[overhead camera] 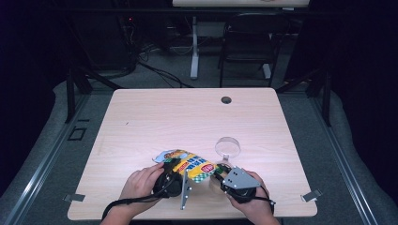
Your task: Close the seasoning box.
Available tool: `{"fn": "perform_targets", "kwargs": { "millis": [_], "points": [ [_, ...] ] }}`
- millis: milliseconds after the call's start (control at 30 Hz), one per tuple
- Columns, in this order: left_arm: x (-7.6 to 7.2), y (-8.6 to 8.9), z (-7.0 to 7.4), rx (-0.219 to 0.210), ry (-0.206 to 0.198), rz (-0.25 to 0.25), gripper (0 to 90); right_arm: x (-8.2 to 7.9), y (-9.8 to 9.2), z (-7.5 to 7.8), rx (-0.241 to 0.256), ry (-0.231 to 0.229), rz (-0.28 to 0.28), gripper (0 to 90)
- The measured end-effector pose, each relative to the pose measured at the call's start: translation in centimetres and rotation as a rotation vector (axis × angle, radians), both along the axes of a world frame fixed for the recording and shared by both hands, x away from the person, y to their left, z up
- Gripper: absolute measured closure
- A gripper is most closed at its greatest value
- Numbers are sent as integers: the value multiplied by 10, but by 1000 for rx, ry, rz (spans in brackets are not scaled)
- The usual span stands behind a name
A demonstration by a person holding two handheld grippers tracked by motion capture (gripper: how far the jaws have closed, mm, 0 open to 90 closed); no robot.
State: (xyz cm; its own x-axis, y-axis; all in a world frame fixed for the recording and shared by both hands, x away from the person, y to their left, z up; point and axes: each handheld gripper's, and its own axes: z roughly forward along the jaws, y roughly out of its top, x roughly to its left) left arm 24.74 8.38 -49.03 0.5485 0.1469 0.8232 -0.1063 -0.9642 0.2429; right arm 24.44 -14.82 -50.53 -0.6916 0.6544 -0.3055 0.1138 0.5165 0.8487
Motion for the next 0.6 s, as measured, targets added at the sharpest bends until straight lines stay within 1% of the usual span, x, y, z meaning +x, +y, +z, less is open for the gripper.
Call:
{"fn": "perform_targets", "kwargs": {
  "millis": [200,267,333,367,433,533,600],
  "points": [
    [1,4,-4,-45,40,5,823,0,1,0,-3,-4,3,717],
    [1,5,-5,-49,49,6,825,0,2,0,-4,-4,4,717],
    [2,7,-6,-66,66,7,825,-1,3,0,-6,-4,5,717],
    [2,8,-7,-84,76,10,826,-1,3,0,-5,-5,6,717],
    [3,9,-8,-96,87,11,828,-1,4,0,-3,-6,7,717],
    [6,11,-11,-136,124,11,831,0,4,0,-5,-7,6,717],
    [6,12,-12,-147,136,13,832,0,4,0,-5,-6,5,717]
  ]
}}
